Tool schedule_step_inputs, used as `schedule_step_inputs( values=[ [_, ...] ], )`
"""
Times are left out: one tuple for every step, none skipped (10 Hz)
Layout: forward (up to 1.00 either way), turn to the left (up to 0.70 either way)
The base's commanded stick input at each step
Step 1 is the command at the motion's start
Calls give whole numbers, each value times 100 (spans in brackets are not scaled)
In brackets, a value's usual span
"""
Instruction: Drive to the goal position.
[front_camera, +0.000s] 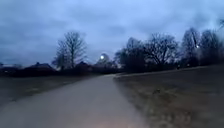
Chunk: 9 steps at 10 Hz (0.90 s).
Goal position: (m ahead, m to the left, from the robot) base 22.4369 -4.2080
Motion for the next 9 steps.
schedule_step_inputs(
  values=[
    [100, 4],
    [100, 4],
    [100, 4],
    [100, 4],
    [100, 4],
    [100, 4],
    [100, 4],
    [100, 10],
    [100, 26]
  ],
)
